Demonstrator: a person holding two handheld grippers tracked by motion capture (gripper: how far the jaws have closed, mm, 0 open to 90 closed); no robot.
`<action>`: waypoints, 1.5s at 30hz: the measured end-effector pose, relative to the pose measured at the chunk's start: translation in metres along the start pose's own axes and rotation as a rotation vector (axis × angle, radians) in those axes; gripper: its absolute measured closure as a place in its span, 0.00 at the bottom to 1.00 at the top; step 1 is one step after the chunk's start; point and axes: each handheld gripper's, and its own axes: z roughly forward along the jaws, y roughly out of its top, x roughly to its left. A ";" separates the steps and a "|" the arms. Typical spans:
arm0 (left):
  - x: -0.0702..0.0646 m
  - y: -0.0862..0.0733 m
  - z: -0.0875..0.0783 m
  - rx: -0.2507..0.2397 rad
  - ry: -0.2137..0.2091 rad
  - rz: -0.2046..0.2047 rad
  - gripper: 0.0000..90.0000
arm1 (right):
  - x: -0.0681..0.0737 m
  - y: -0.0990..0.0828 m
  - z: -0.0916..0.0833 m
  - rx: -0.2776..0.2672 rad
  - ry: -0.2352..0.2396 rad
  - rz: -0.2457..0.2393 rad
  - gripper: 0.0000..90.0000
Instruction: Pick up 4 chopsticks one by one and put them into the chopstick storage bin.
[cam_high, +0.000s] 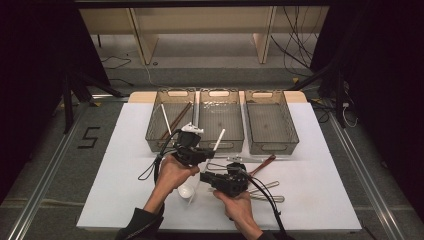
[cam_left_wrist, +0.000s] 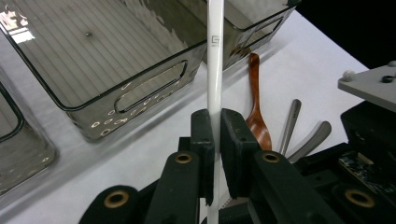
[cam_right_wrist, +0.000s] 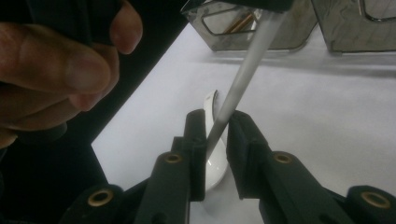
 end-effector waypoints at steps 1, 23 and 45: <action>0.000 0.000 -0.001 -0.002 -0.001 0.002 0.93 | 0.000 0.000 0.000 0.000 0.000 0.000 0.89; 0.010 -0.007 -0.050 -0.147 -0.081 -0.054 0.48 | 0.009 0.021 -0.018 -0.040 0.008 -0.012 0.95; 0.041 -0.090 -0.084 -0.230 0.070 -0.061 0.29 | 0.008 0.095 0.000 -0.059 -0.016 -0.007 0.95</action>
